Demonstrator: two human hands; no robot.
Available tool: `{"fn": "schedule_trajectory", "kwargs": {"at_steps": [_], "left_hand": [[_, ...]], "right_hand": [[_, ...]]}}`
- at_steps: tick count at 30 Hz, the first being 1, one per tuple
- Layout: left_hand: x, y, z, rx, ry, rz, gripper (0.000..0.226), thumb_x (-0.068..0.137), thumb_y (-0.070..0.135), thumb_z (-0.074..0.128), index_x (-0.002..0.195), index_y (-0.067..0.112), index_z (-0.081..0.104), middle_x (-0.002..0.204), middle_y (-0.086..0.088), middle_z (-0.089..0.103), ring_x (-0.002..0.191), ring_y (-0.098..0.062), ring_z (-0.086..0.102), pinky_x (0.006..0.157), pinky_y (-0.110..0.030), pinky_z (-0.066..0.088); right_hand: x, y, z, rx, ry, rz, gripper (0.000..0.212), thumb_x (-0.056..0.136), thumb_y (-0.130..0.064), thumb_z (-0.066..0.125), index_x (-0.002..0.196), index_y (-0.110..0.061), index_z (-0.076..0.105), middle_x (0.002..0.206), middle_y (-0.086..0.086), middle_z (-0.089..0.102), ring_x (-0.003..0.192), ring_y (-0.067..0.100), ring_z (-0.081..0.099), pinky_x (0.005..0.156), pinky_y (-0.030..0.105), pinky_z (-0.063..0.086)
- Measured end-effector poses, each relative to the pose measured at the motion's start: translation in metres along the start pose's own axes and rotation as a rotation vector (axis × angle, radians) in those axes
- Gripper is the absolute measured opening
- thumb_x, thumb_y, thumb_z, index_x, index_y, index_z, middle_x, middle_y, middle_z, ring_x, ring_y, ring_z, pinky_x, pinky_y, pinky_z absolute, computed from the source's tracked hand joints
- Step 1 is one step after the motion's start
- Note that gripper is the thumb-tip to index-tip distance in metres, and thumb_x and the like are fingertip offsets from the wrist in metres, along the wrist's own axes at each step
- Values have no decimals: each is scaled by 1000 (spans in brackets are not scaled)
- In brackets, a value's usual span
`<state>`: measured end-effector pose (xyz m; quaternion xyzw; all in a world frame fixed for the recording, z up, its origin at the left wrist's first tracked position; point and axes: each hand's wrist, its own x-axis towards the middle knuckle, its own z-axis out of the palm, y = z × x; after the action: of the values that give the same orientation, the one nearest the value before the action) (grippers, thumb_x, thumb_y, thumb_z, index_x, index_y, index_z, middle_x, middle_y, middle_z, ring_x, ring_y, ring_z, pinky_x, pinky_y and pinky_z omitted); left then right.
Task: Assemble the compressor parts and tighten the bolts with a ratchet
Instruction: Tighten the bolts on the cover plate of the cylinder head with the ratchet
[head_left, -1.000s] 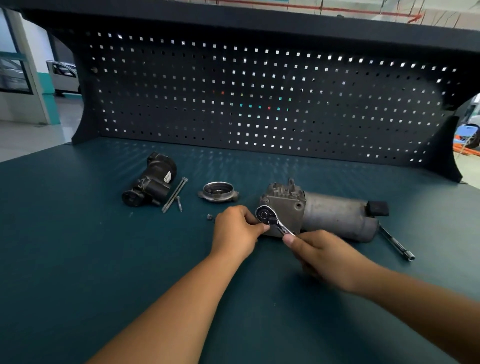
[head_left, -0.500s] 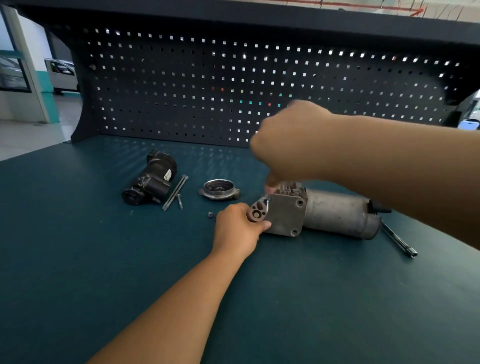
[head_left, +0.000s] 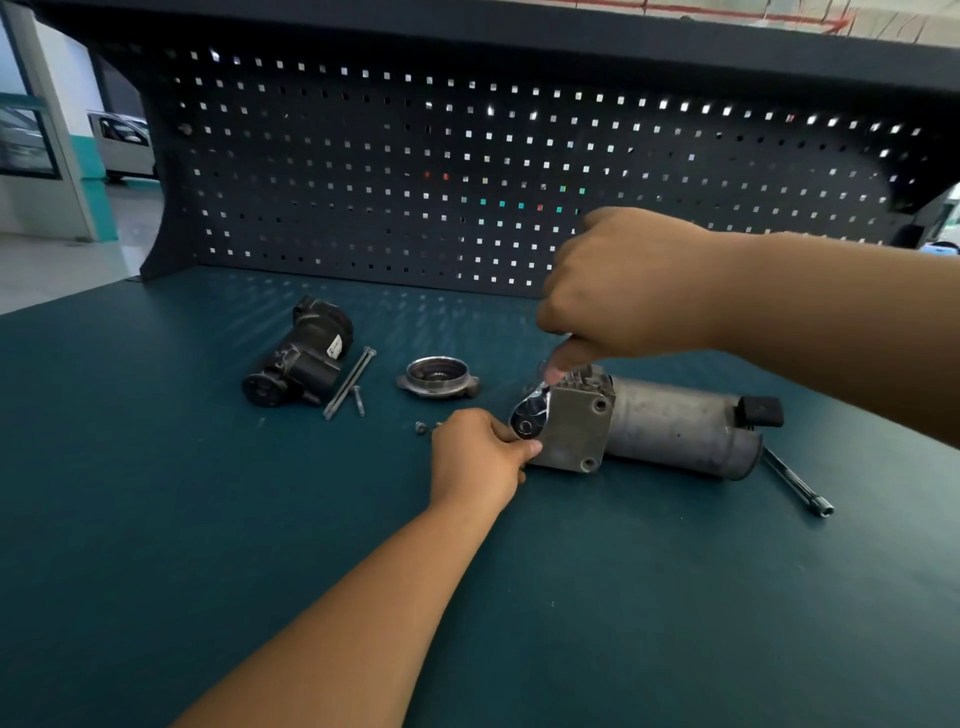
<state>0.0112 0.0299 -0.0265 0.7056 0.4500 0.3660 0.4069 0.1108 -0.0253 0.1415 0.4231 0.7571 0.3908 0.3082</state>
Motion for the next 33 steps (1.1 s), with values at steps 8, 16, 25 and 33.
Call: {"fn": "schedule_trajectory", "kwargs": {"at_steps": [8, 16, 25, 33], "left_hand": [[-3, 3, 2, -115, -15, -95, 30, 78, 19, 74, 56, 16, 53, 63, -7, 70, 57, -17, 66, 52, -23, 44], [-1, 2, 2, -128, -32, -97, 26, 80, 16, 72, 63, 15, 53, 65, -7, 69, 55, -18, 67, 67, -34, 56], [2, -2, 4, -107, -12, -56, 26, 80, 15, 72, 63, 15, 53, 64, -6, 69, 50, -11, 63, 63, -27, 54], [5, -5, 5, -85, 15, -32, 28, 80, 13, 71, 63, 15, 50, 64, -5, 68, 47, -7, 60, 44, -13, 43]], "right_hand": [[-30, -11, 25, 116, 57, 82, 71, 73, -69, -1, 82, -21, 51, 81, -7, 54, 83, 20, 58, 63, 30, 46], [-28, -14, 27, 138, 127, 124, 76, 70, -71, 0, 77, -18, 54, 75, -5, 57, 72, 22, 60, 56, 27, 37], [-28, -15, 24, 153, 128, 137, 72, 70, -71, 1, 74, -18, 50, 74, -5, 56, 70, 22, 58, 54, 26, 35], [-27, -15, 22, 124, 76, 164, 65, 79, -73, 14, 72, -18, 48, 71, -4, 55, 67, 21, 57, 53, 26, 32]]}}
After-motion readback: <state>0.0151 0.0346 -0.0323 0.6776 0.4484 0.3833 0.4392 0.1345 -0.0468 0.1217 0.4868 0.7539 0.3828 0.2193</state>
